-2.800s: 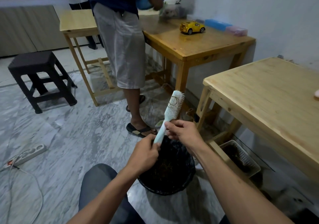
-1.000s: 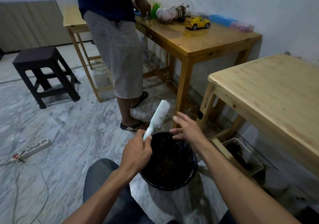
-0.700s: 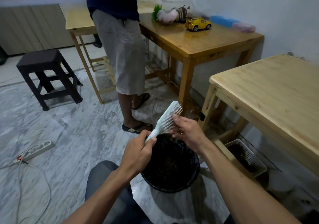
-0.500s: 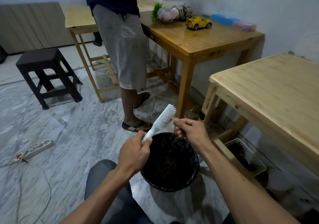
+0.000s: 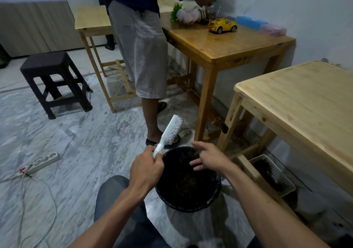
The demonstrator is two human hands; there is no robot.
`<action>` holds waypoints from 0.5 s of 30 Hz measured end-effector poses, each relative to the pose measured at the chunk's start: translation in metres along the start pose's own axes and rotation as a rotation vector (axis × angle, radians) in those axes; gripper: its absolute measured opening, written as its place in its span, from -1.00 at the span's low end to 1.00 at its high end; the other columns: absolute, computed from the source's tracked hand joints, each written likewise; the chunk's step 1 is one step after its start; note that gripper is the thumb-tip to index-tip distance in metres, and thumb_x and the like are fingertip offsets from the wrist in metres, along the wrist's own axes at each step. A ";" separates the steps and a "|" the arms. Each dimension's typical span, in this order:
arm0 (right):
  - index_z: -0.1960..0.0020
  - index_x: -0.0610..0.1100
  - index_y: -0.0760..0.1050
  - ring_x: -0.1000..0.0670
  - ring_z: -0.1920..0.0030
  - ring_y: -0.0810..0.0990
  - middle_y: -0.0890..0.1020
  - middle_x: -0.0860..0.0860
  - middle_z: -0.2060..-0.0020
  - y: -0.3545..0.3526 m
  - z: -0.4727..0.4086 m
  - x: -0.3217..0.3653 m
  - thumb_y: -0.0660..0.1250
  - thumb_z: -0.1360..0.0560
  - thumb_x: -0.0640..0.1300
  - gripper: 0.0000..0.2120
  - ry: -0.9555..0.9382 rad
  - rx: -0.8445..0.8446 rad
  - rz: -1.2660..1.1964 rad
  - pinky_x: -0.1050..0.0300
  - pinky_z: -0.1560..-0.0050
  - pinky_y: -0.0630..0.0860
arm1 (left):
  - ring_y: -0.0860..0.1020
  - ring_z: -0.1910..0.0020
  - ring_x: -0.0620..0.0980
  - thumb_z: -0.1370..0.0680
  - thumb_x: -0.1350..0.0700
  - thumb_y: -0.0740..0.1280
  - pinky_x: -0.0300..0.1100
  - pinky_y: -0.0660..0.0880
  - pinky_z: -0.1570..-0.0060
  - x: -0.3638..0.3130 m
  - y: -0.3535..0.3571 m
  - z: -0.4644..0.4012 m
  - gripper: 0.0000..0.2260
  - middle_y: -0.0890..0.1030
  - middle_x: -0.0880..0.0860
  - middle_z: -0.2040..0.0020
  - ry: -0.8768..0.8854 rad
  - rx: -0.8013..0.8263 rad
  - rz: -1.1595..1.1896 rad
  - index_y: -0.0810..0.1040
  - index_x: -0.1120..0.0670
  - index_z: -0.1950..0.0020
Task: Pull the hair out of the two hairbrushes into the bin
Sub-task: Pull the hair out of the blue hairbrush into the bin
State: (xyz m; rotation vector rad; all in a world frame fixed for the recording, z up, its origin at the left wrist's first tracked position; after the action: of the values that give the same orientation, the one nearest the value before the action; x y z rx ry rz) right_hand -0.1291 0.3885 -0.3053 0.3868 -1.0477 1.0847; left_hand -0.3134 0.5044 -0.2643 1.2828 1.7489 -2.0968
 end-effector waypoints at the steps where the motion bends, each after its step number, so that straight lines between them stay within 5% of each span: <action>1: -0.54 -0.13 0.39 -0.10 0.01 0.76 0.43 -0.09 -0.50 -0.003 -0.001 0.004 0.10 -0.61 -0.46 -0.44 -0.039 -0.043 0.059 0.09 0.13 0.71 | 0.44 0.46 -0.02 -0.63 0.02 0.22 -0.15 0.21 0.46 -0.001 0.000 0.001 -0.87 0.52 0.00 0.39 0.002 0.006 0.010 0.53 0.01 -0.02; 3: -0.32 -0.12 0.62 -0.01 0.11 0.77 0.69 -0.04 -0.21 -0.013 -0.002 0.011 0.35 -0.56 -0.37 -0.62 -0.124 -0.162 0.171 0.03 0.03 0.72 | 0.44 0.46 -0.04 -0.63 0.03 0.23 -0.16 0.21 0.46 -0.003 -0.001 0.004 -0.88 0.51 -0.01 0.40 0.005 0.011 0.020 0.53 0.01 0.00; 6: -0.08 0.04 0.73 0.09 0.03 0.71 0.76 0.12 0.16 -0.018 0.005 0.019 0.53 -0.46 0.12 -0.75 -0.139 -0.188 0.407 0.03 -0.15 0.62 | 0.43 0.47 -0.06 -0.62 0.04 0.24 -0.17 0.22 0.46 -0.005 -0.001 0.005 -0.89 0.50 -0.03 0.41 0.014 0.006 0.041 0.54 0.01 0.02; 8: -0.16 0.12 0.70 -0.02 -0.24 0.63 0.73 0.12 -0.05 -0.014 0.009 0.023 0.37 -0.50 0.32 -0.62 -0.111 -0.146 0.538 -0.07 -0.34 0.48 | 0.43 0.47 -0.08 -0.62 0.04 0.25 -0.17 0.22 0.46 -0.006 0.000 0.005 -0.89 0.51 -0.03 0.41 0.019 0.011 0.041 0.55 0.01 0.01; 10: -0.42 0.08 0.54 -0.09 -0.43 0.49 0.59 0.01 -0.36 -0.010 0.010 0.025 0.27 -0.58 0.28 -0.51 -0.092 -0.100 0.525 -0.05 -0.41 0.40 | 0.44 0.47 -0.08 -0.61 0.03 0.26 -0.18 0.20 0.46 -0.007 0.001 0.005 -0.89 0.53 -0.02 0.41 0.025 0.020 0.051 0.55 0.00 0.00; 12: -0.52 -0.01 0.41 -0.06 -0.43 0.48 0.53 -0.03 -0.42 -0.007 0.009 0.028 0.24 -0.62 0.24 -0.45 -0.100 -0.075 0.390 0.01 -0.39 0.42 | 0.45 0.48 -0.09 -0.61 0.03 0.26 -0.19 0.21 0.46 -0.009 0.002 0.006 -0.89 0.54 -0.02 0.41 0.027 0.028 0.062 0.55 0.00 0.01; 15: -0.45 -0.06 0.45 -0.01 -0.21 0.65 0.63 0.01 -0.24 -0.004 0.004 0.030 0.22 -0.64 0.23 -0.49 -0.085 -0.078 0.116 -0.07 -0.33 0.55 | 0.47 0.47 -0.08 -0.61 0.03 0.26 -0.18 0.24 0.45 -0.013 0.003 0.006 -0.88 0.54 -0.03 0.41 0.033 0.043 0.087 0.55 0.01 0.03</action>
State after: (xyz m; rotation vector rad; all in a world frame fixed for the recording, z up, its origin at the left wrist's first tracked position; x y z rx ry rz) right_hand -0.1249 0.4002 -0.2769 0.3141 -1.1964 1.1346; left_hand -0.3061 0.4929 -0.2579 1.3858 1.6374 -2.0883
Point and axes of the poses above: each hand's wrist, its own z-axis away from the middle knuckle, its own y-axis out of the palm, x = y × z, the point moved 6 cm from there along -z, towards the middle knuckle
